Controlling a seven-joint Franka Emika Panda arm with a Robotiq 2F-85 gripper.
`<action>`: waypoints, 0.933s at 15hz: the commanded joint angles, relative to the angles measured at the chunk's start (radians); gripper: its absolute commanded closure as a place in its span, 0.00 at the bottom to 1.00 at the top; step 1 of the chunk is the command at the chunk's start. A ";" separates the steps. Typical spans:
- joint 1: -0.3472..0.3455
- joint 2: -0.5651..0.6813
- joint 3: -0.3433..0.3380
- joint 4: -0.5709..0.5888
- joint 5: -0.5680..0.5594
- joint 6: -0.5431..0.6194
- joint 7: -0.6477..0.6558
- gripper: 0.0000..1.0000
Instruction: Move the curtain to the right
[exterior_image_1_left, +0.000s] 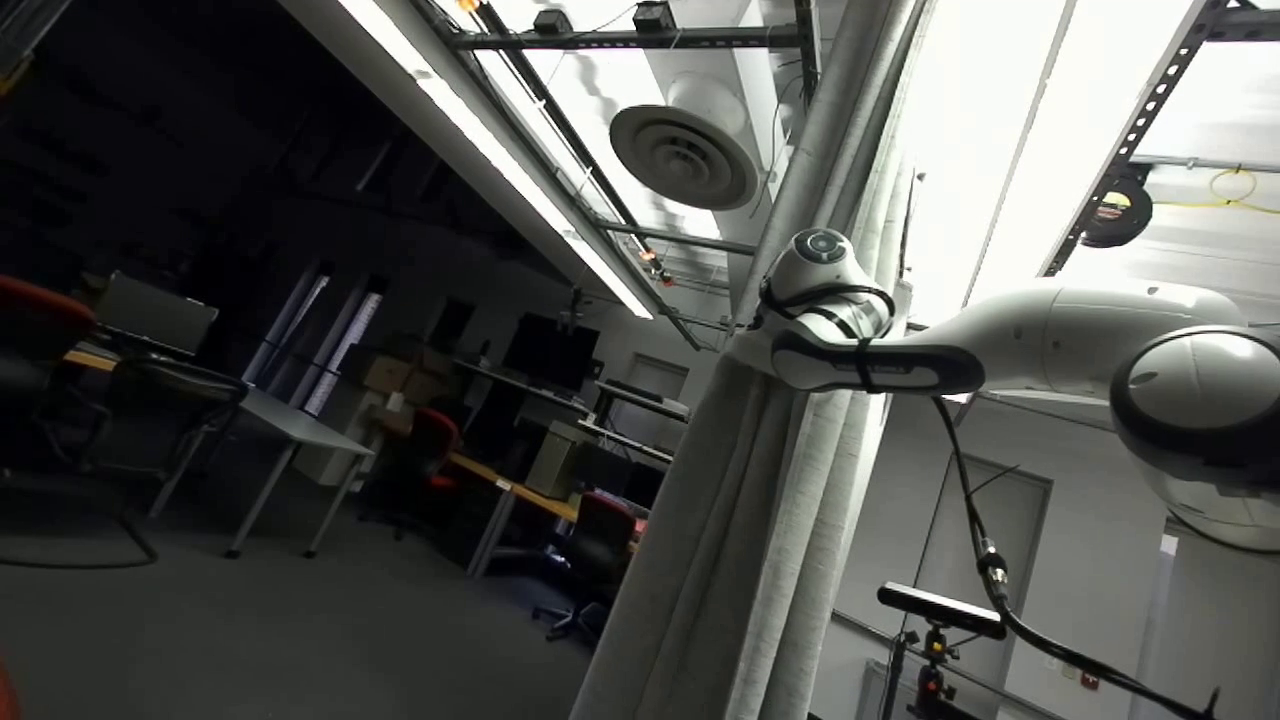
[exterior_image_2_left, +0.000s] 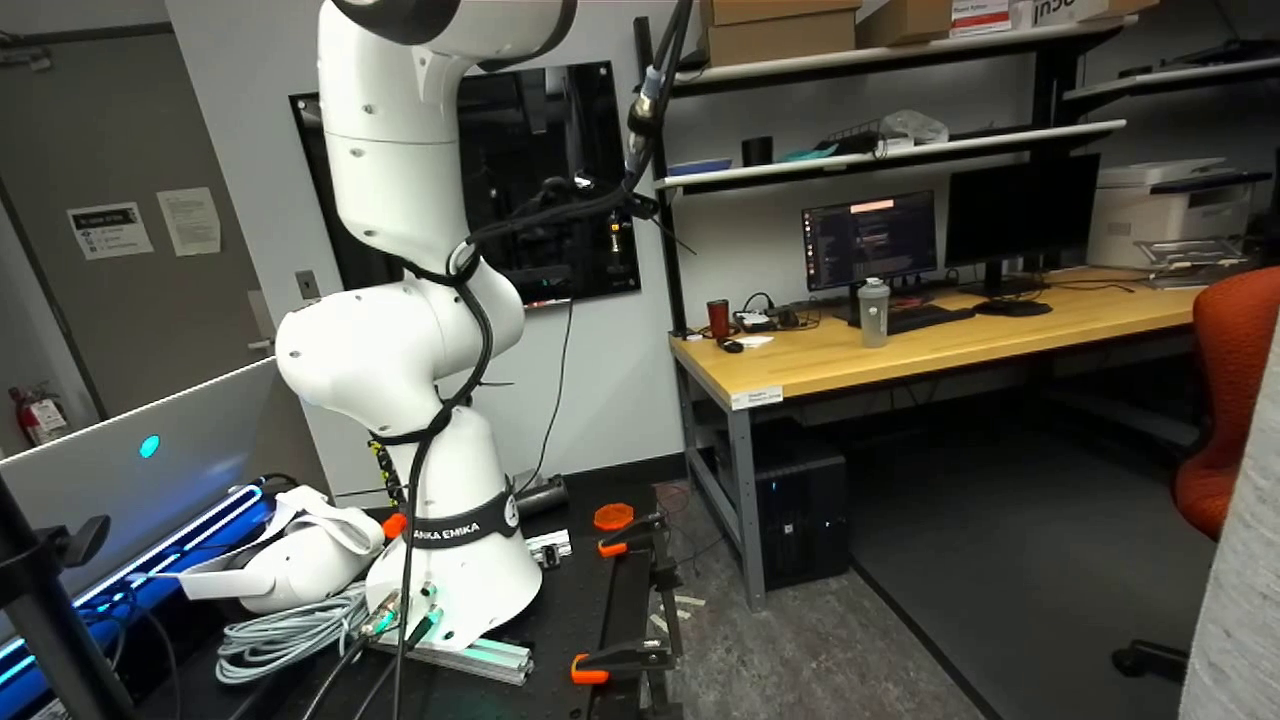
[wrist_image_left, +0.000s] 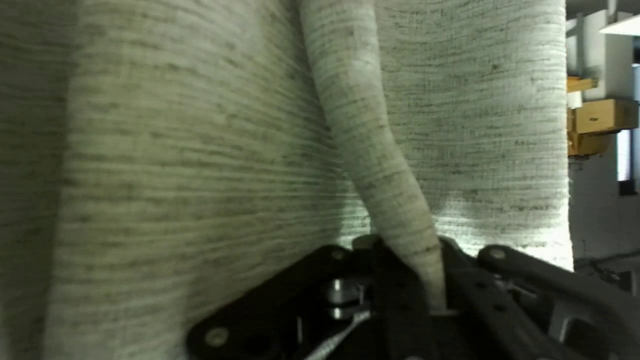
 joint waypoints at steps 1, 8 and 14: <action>-0.039 -0.008 0.047 -0.094 0.154 0.064 -0.040 0.99; -0.093 -0.157 0.101 -0.304 0.392 0.161 -0.133 0.99; -0.101 -0.259 0.083 -0.427 0.455 0.154 -0.139 0.99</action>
